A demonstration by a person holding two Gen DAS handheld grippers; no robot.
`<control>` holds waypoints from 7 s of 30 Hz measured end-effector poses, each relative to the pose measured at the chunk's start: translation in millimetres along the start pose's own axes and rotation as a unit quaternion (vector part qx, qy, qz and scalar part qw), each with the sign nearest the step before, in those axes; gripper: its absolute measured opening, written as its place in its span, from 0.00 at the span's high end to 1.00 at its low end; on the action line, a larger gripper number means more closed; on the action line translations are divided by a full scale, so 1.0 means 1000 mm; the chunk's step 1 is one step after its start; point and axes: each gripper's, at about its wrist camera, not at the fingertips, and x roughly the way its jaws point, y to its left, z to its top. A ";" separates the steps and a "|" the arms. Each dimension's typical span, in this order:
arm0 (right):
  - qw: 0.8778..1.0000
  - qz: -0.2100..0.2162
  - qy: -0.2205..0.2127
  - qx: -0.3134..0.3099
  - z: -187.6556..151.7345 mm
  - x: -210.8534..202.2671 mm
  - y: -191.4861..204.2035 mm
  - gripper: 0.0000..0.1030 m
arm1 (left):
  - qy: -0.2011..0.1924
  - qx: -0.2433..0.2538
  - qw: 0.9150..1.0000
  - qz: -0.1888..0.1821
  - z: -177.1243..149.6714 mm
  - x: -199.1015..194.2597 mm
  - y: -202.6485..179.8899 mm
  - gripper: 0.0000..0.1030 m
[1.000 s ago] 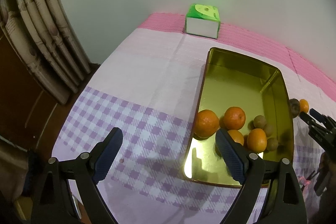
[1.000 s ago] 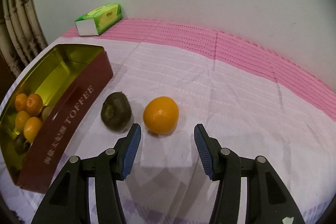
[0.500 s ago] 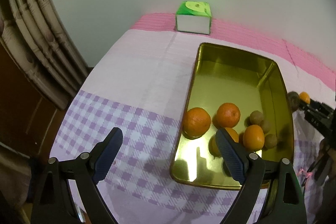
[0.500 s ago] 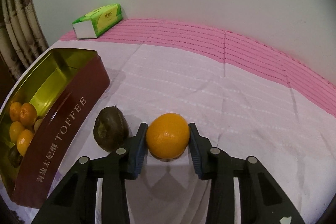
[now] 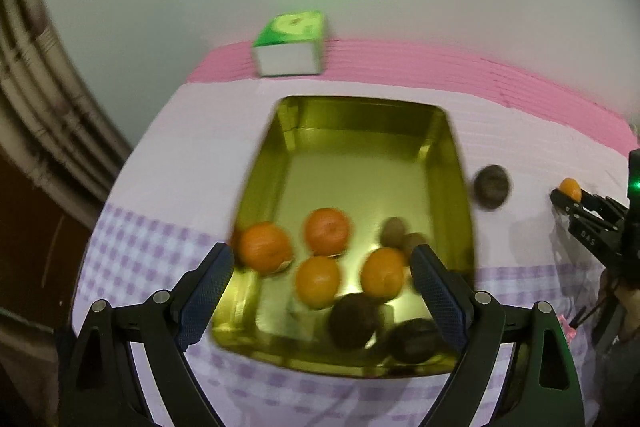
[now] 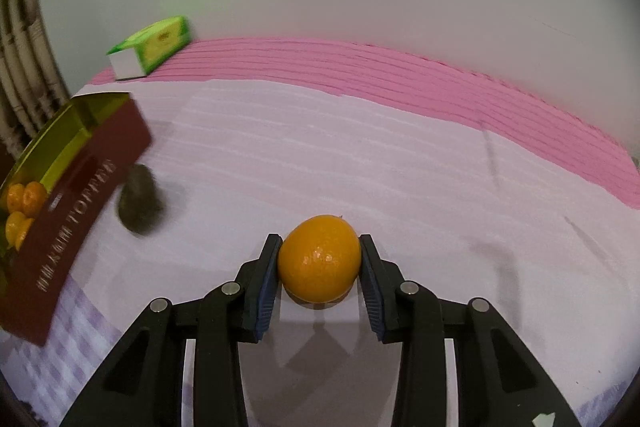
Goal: Organize fruits
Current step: 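Move the right gripper to the loose orange and grasp it, then grasp the dark brown fruit with the left gripper while the right holds the orange, then carry the dark brown fruit into the tin tray with the left gripper and open, then carry the orange into the tin tray with the right gripper and open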
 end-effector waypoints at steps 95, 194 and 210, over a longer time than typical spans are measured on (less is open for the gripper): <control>0.998 -0.036 0.001 0.057 -0.031 -0.023 -0.081 0.64 | 0.112 0.027 0.989 -0.095 0.064 0.047 -0.135 0.57; 0.998 -0.046 0.003 0.045 -0.029 -0.016 -0.085 0.61 | 0.056 -0.037 0.997 0.025 -0.003 0.009 0.049 0.38; 0.997 -0.071 0.006 0.044 -0.027 -0.018 -0.076 0.67 | 0.052 -0.039 0.997 0.038 -0.025 0.002 0.064 0.34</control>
